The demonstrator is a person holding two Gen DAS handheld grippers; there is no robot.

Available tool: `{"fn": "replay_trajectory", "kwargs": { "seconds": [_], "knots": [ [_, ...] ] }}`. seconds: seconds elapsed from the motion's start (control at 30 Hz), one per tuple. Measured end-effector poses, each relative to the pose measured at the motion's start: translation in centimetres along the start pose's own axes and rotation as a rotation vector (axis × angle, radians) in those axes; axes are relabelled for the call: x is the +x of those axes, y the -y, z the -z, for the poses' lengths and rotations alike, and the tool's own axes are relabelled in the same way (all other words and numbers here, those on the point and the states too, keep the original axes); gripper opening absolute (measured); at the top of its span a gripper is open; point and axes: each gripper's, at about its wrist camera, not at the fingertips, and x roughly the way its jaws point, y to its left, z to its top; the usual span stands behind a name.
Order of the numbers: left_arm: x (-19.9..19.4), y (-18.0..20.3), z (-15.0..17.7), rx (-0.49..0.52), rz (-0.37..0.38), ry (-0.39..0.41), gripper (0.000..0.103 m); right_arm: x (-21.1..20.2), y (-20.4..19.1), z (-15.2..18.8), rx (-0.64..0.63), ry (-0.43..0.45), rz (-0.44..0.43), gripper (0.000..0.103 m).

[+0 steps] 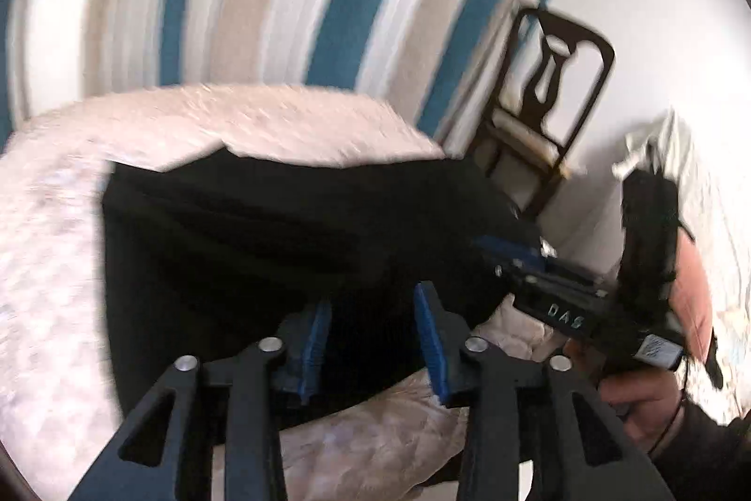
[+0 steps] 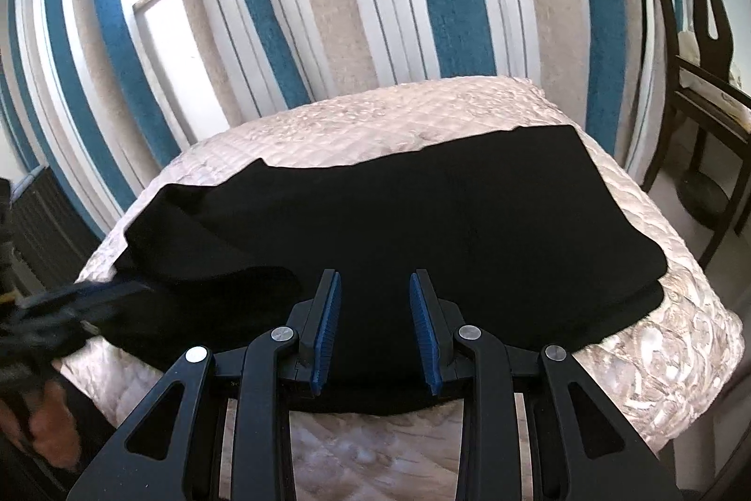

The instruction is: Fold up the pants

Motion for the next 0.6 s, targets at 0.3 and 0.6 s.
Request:
{"fn": "replay_trajectory", "kwargs": {
  "seconds": [0.3,0.6],
  "knots": [
    [1.4,-6.2,0.3,-0.227,-0.067,-0.068,0.052,0.8,-1.4,0.1,-0.035,-0.016,-0.018,0.031],
    [5.0,-4.7,-4.3,-0.217,0.066,-0.03,0.052,1.5,-0.7,0.3,-0.014,-0.035,-0.02,0.031]
  ]
}}
